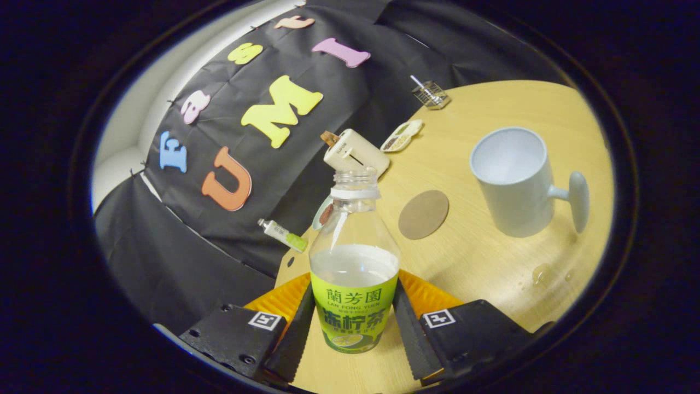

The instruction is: Take the bottle from table, then pour the juice into the cup, finally place the bottle on the coaster

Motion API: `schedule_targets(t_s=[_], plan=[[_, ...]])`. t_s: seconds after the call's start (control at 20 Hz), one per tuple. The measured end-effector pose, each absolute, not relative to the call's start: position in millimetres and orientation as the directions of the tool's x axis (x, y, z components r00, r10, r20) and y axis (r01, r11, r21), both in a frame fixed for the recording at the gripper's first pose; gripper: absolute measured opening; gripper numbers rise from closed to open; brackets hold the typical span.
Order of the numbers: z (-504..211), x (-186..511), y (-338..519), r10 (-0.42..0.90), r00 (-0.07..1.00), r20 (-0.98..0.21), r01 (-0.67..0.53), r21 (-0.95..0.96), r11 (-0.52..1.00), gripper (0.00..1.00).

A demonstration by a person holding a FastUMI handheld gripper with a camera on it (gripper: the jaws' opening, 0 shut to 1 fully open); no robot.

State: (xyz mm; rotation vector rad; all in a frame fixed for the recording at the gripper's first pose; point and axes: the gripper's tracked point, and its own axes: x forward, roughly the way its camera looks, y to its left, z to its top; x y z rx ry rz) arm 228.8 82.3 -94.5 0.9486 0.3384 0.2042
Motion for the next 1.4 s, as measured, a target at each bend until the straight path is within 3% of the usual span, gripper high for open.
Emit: schedule_targets(t_s=[0.5, 0.9, 1.4], plan=[[-72, 226, 53, 0.361, 0.931, -0.043, -0.012, 0.989, 0.149, 0.78], [-52, 219, 35, 0.365, 0.931, 0.025, 0.031, 0.989, -0.147, 0.79], [-31, 223, 19, 0.348, 0.932, 0.101, 0.033, 0.933, -0.359, 0.78]])
